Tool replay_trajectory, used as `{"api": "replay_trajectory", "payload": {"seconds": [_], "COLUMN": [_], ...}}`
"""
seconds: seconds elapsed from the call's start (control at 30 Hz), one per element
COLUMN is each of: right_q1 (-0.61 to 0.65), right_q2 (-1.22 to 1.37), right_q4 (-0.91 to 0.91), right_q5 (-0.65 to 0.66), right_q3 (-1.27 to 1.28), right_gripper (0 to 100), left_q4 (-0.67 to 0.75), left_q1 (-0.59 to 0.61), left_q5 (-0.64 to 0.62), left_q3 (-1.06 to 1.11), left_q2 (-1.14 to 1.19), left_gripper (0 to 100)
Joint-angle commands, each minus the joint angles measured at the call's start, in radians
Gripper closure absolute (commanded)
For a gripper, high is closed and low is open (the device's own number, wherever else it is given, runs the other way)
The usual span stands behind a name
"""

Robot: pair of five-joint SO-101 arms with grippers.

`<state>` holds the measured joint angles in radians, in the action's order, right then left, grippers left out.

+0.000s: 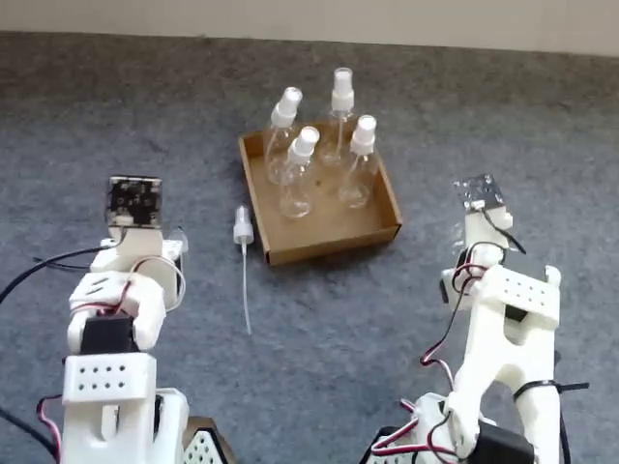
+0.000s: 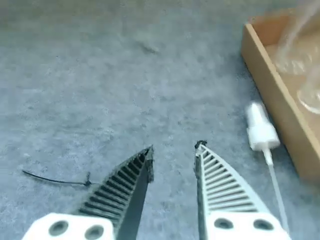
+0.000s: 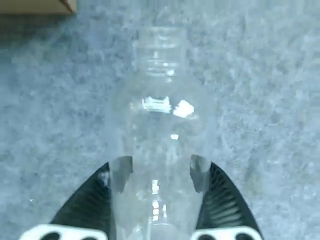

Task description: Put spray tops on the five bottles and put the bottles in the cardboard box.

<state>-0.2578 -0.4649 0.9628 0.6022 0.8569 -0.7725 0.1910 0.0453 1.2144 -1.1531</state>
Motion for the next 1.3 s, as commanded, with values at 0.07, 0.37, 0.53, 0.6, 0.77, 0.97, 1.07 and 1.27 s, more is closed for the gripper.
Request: {"api": "replay_trajectory", "payload": {"seconds": [0.07, 0.37, 0.53, 0.6, 0.77, 0.97, 1.07, 1.27], "right_q1": [-0.016, -0.015, -0.01, -0.01, -0.01, 0.025, 0.039, 0.042], "right_q2": [0.145, 0.308, 0.309, 0.314, 0.312, 0.315, 0.315, 0.315], "right_q4": [-0.018, -0.018, -0.024, -0.025, -0.019, -0.019, -0.018, -0.018], "right_q5": [0.011, 0.011, 0.011, 0.011, 0.011, 0.011, 0.014, 0.015], "right_q3": [-0.044, -0.133, -0.133, -0.139, -0.139, -0.133, -0.128, -0.128], "right_gripper": [95.7, 95.7, 95.6, 95.4, 95.3, 85.5, 81.0, 80.8], "left_q4": [-0.147, -0.374, -0.374, -0.364, -0.256, -0.133, -0.124, -0.126], "left_q1": [-0.07, -0.07, -0.087, -0.099, -0.105, -0.108, -0.127, -0.142], "left_q5": [0.066, 0.074, 0.066, 0.034, 0.006, 0.005, 0.005, -0.015], "left_q3": [-0.213, -0.61, -0.751, -0.794, -0.823, -0.823, -0.826, -0.871], "left_q2": [0.252, 0.641, 0.762, 0.822, 1.0, 1.139, 1.153, 1.176], "left_gripper": [87, 87, 86, 84, 79, 79, 79, 79]}}
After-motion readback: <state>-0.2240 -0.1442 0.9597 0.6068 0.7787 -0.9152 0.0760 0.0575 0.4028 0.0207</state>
